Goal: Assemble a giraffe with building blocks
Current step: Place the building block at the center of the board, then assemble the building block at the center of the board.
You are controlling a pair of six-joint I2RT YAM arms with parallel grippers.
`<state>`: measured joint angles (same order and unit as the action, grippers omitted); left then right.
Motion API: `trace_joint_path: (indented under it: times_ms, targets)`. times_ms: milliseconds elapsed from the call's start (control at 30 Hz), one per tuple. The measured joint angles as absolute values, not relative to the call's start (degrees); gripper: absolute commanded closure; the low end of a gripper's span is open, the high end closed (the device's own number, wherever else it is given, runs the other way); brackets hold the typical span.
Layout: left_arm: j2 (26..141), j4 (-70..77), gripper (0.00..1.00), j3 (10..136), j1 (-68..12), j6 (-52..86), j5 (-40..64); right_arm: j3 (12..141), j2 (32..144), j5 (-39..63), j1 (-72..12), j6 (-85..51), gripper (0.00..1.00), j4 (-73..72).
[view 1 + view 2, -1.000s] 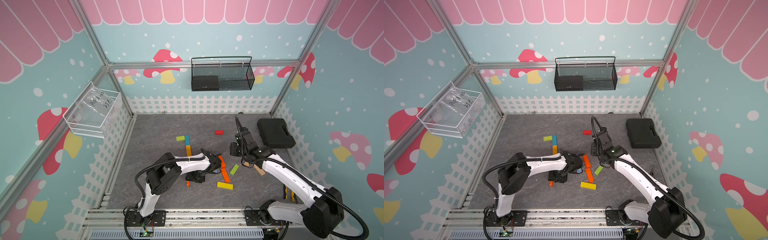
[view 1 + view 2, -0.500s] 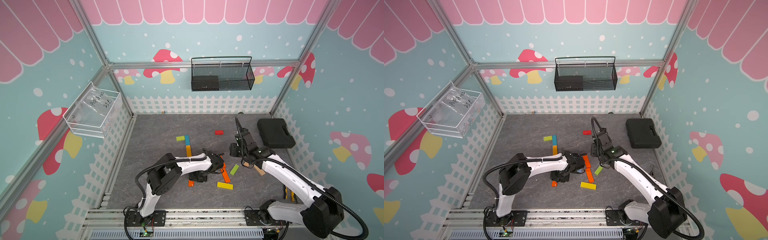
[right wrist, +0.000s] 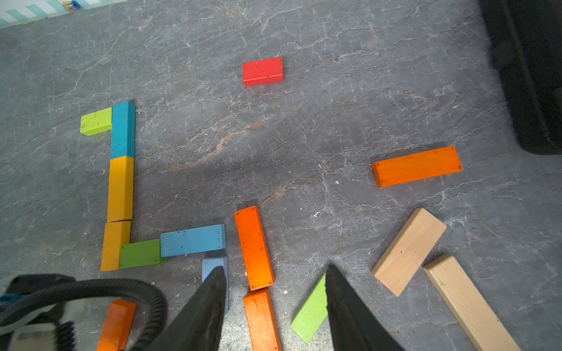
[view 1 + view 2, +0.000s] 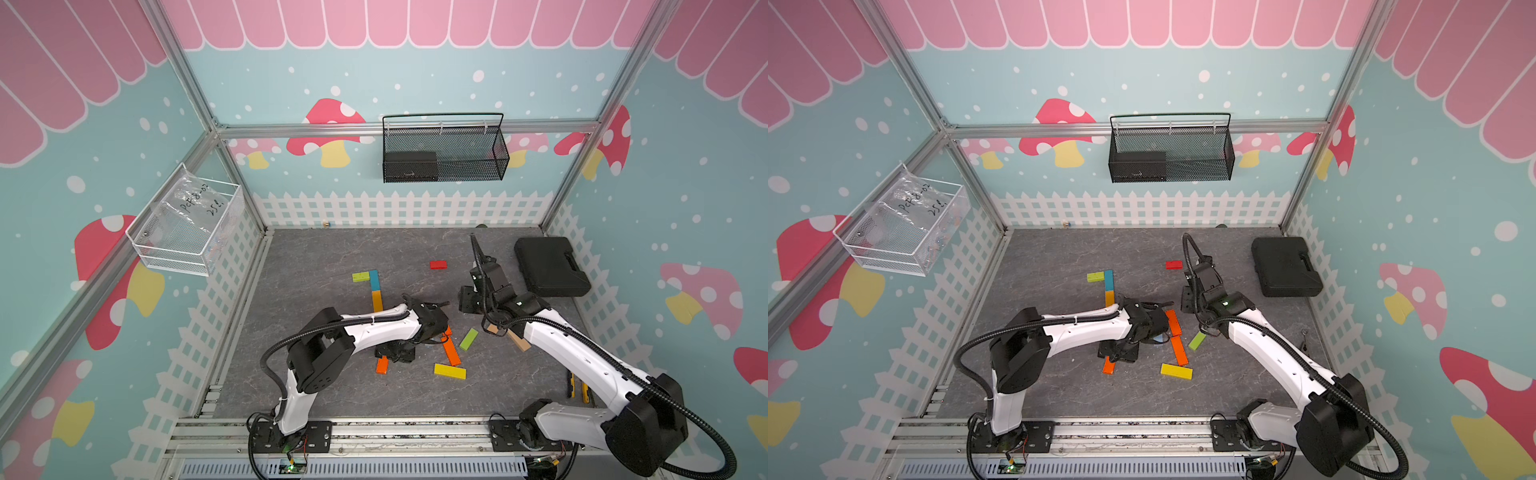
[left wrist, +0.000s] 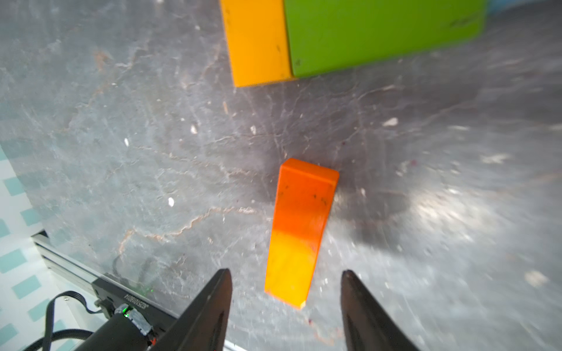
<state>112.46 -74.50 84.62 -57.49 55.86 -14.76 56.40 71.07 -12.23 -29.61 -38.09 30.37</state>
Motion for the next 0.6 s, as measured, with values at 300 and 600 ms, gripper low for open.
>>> trace_joint_path:
  times_ms: [300,600]
  targets:
    - [106.5,-67.6,0.34,76.7,-54.7,53.2,-10.1,56.3,71.1,-11.5,-29.6,-38.1,0.46,30.0]
    - [106.5,-61.5,0.31,73.8,-53.0,47.6,-6.7,56.0,71.2,-10.9,-29.6,-38.1,0.45,30.0]
